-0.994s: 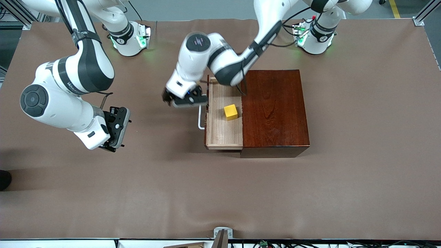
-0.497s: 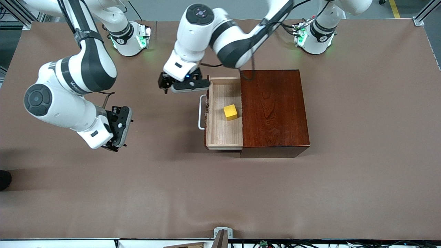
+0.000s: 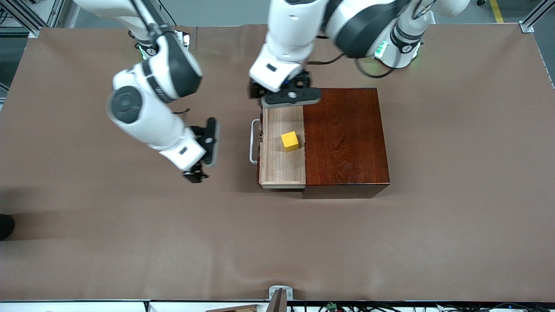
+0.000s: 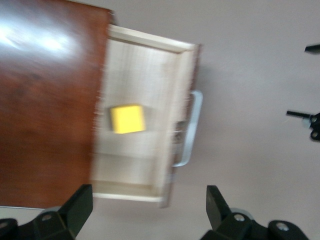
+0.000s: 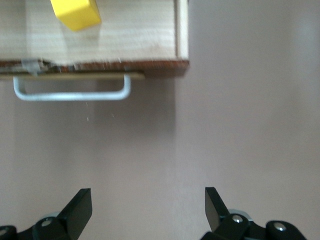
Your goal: Open drawer, take yellow block, close drawer
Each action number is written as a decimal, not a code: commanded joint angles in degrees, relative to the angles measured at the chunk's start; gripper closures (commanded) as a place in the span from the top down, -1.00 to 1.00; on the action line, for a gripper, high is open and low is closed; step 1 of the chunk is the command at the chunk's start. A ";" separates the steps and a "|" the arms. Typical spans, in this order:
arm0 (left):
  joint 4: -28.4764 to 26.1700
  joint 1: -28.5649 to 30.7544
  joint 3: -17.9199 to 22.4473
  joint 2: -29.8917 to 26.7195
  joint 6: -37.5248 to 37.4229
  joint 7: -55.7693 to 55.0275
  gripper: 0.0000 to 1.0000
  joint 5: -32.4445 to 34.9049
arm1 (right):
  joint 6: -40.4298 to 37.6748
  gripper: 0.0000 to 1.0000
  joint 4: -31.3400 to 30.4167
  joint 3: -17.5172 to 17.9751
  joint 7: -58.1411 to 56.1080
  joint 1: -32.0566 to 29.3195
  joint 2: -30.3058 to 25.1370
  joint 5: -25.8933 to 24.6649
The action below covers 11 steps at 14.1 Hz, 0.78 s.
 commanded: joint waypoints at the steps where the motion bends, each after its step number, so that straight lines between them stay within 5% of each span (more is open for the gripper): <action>1: -3.17 5.72 -0.14 -4.91 -6.03 12.51 1.00 -0.66 | 1.18 1.00 0.51 -0.59 0.99 2.50 1.76 0.88; 8: -10.98 19.79 -0.22 -13.35 -9.92 37.49 1.00 2.32 | 3.11 1.00 3.05 -0.76 16.79 14.19 5.80 -0.09; 11: -11.87 25.94 -0.40 -14.06 -9.92 43.22 1.00 2.50 | 5.65 1.00 3.94 -0.76 25.22 18.31 8.17 -4.55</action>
